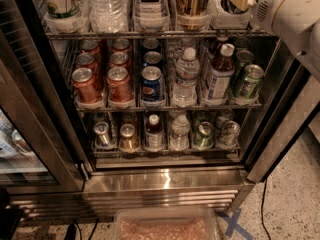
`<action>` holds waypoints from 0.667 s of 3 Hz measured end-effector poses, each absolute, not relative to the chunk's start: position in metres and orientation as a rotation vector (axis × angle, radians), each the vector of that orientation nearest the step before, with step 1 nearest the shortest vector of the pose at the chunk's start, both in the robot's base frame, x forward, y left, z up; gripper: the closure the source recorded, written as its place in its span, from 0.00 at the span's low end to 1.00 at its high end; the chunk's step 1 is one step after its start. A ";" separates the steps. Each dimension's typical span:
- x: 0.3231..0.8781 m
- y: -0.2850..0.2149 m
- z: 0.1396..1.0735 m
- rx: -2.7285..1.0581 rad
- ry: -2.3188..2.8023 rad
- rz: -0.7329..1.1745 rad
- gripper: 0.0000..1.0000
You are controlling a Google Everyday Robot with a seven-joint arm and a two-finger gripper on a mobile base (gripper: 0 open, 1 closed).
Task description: Pick pepsi can from top shelf of fridge
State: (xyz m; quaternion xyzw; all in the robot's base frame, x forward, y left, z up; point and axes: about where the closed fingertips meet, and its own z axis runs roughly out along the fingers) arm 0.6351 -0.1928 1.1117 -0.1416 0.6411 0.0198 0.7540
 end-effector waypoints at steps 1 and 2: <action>0.629 -0.196 1.119 -0.303 1.397 0.060 1.00; 0.612 -0.204 1.119 -0.311 1.435 0.065 1.00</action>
Offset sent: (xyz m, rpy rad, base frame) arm -0.0441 -0.0277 0.0047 -0.0007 0.1008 0.0149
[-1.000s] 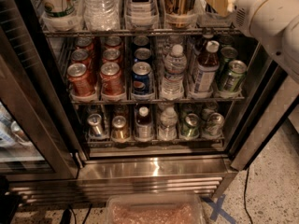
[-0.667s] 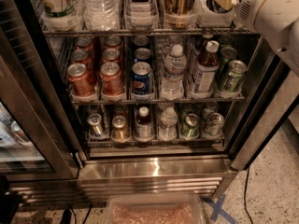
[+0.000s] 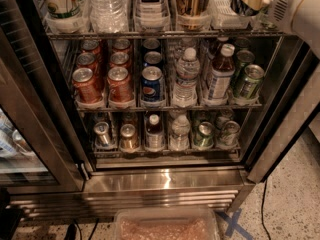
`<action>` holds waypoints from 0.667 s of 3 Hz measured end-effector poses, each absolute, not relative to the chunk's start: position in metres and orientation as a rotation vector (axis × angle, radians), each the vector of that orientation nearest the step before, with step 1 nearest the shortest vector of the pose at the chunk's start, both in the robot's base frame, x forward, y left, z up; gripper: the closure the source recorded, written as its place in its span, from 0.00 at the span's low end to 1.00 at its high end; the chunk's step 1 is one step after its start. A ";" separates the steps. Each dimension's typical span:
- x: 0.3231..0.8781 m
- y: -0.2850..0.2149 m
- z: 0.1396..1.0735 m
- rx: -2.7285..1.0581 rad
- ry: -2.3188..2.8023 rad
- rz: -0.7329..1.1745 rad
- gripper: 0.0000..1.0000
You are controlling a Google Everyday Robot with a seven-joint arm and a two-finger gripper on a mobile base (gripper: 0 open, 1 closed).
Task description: Pick pepsi can from top shelf of fridge
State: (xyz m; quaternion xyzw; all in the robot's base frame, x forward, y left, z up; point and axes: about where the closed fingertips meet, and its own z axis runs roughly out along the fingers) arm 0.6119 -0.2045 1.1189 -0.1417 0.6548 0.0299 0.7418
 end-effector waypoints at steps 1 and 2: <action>0.585 -0.208 1.116 -0.339 1.512 0.095 1.00; 0.558 -0.196 1.102 -0.414 1.617 0.170 1.00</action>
Offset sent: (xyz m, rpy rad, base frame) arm -0.0804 -0.0017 -0.0227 -0.0185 0.3107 0.1527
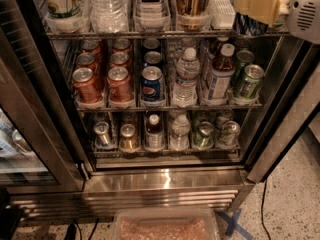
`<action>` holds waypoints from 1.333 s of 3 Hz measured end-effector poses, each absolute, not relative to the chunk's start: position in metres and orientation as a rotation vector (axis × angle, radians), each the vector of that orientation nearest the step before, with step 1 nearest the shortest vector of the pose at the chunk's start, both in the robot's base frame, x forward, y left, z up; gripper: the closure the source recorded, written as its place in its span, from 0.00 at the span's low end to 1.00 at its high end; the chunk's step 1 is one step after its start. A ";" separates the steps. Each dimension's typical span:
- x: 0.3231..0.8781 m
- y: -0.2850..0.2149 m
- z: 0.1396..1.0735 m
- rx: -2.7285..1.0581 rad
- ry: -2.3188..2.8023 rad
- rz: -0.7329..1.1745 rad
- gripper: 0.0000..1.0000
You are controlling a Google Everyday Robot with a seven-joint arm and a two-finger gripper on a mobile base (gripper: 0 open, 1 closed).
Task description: Pick pepsi can from top shelf of fridge
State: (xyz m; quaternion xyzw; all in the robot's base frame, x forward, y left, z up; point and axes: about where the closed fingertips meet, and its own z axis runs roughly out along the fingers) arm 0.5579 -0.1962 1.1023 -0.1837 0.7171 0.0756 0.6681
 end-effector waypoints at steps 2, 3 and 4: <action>0.539 -0.175 1.081 -0.491 1.666 0.199 1.00; 0.505 -0.146 1.043 -0.590 1.748 0.276 1.00; 0.472 -0.120 1.021 -0.684 1.795 0.360 1.00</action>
Offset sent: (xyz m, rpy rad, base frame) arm -0.0559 0.0452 -0.0668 -0.0895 0.1550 0.1557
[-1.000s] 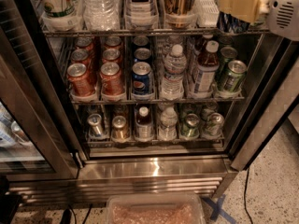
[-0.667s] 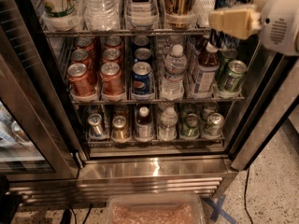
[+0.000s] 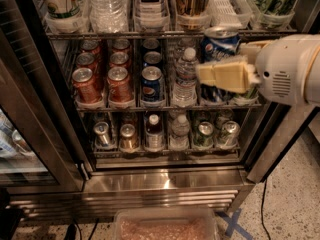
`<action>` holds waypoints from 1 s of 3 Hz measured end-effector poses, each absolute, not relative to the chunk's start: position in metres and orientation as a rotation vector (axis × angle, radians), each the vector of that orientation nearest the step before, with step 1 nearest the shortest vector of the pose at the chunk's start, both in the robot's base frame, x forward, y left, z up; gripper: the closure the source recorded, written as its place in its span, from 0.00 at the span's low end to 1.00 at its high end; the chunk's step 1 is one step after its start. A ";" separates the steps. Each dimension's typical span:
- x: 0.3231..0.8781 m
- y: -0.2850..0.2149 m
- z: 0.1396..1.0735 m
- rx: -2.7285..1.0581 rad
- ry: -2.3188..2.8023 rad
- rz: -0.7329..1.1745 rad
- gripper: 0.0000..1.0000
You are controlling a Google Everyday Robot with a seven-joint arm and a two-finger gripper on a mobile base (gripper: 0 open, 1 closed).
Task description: Pick pepsi can from top shelf of fridge
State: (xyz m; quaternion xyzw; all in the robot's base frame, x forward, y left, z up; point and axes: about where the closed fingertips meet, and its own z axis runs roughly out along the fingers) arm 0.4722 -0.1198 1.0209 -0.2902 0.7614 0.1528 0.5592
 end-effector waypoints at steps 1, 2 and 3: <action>0.447 -0.092 1.012 -0.796 1.802 0.455 1.00; 0.425 -0.059 1.016 -0.886 1.772 0.604 1.00; 0.425 -0.059 1.016 -0.886 1.772 0.604 1.00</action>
Offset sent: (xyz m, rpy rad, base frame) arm -0.0647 0.0826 -0.0022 0.1241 0.1175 0.3911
